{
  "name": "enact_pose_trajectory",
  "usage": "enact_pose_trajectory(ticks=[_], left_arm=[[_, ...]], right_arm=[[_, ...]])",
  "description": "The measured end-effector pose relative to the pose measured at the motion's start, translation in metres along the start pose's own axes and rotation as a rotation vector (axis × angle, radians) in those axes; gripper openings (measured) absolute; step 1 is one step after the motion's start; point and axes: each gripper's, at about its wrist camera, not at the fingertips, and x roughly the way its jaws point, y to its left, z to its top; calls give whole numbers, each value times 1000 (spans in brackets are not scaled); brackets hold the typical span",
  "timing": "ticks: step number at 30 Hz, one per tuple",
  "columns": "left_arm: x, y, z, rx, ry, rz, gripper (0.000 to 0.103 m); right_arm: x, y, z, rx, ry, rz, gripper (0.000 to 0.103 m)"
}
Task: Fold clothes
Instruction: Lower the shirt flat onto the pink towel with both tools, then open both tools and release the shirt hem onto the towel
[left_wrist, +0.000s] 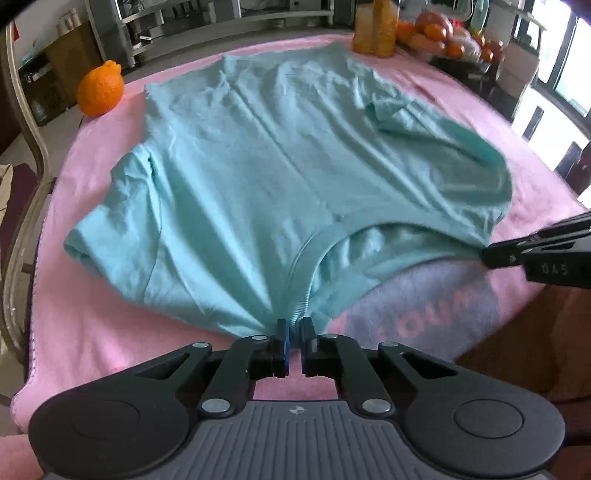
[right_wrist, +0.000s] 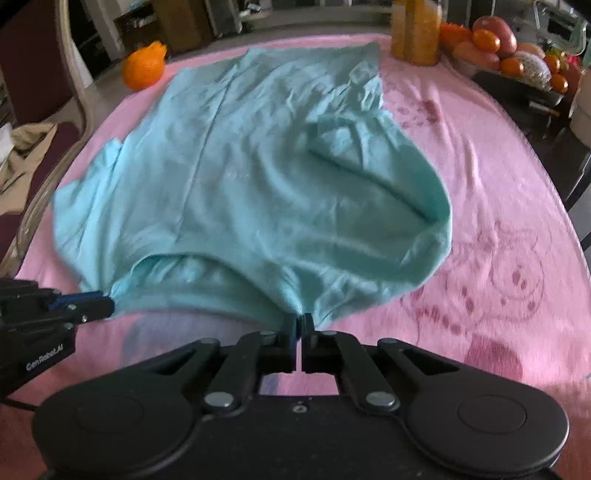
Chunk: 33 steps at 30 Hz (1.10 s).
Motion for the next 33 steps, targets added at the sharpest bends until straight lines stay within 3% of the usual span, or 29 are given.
enact_pose_trajectory(ticks=[1,4,8,11,15,17,19,21,24,28,33], left_arm=[[0,1,1,1,3,0,5],[-5,6,1,-9,15,6,21],[-39,27,-5,-63,-62,-90,27],[-48,43,4,-136,-122,-121,31],[-11,55,26,-209,-91,-20,22],[7,54,24,-199,-34,-12,17],[20,51,16,-166,28,-2,21],[13,44,12,-110,60,-6,21],[-4,49,11,-134,52,-62,21],[-34,67,25,-208,-78,-79,22],[-62,89,61,-294,-239,-76,31]], right_arm=[[1,1,0,-6,4,-5,2],[-4,-5,2,33,3,19,4],[-17,-20,6,130,-6,80,26],[-34,-36,13,222,-82,175,25],[-15,-35,34,248,-122,183,14],[5,-31,38,235,-85,161,14],[21,-27,37,209,-36,136,14],[23,-22,31,162,1,107,12],[10,-19,26,141,37,83,12],[-31,-32,46,221,-99,162,13],[-78,-62,93,351,-303,311,24]])
